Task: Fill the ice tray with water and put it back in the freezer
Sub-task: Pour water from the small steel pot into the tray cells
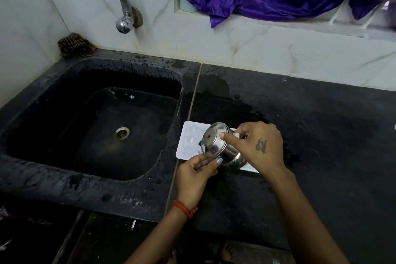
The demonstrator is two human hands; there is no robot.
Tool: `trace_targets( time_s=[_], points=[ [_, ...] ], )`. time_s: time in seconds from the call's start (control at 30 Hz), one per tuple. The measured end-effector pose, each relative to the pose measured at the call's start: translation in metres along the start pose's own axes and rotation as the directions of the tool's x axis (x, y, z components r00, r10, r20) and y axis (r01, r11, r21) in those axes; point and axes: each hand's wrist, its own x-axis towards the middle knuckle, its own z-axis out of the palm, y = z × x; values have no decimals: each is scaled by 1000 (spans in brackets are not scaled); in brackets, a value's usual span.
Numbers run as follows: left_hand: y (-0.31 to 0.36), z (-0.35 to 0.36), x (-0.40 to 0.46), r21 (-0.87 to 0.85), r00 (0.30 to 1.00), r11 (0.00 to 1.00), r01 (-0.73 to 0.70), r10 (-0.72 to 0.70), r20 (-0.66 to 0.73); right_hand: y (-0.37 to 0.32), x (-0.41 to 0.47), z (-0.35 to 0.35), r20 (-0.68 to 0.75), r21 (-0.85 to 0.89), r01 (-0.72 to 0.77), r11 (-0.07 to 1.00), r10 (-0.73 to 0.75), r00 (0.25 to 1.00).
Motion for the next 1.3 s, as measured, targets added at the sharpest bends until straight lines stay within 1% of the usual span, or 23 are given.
trace_targets(
  time_s=[0.27,0.73,0.87,1.1,1.2,1.3],
  points=[
    [-3,8,-3,-18,996,998,62,-61,67,3,-6,-6,12,-95,15,995,-14,1000],
    [-5,11,-6,-25,992,995,94,-91,85,-1,-13,-10,-19,-173,67,983,-71,997],
    [-5,13,-7,-12,995,998,69,-68,76,2,-14,-12,-32,-140,42,989,-47,998],
    [-6,20,-9,52,999,999,-10,7,54,20,-21,-18,-74,76,-85,994,90,993],
    [-8,24,-9,66,996,998,-8,2,88,24,-25,-22,-84,57,-102,993,106,991],
    [-11,28,-10,35,993,999,42,-45,113,25,-27,-25,-85,-11,-99,995,97,992]
  ],
)
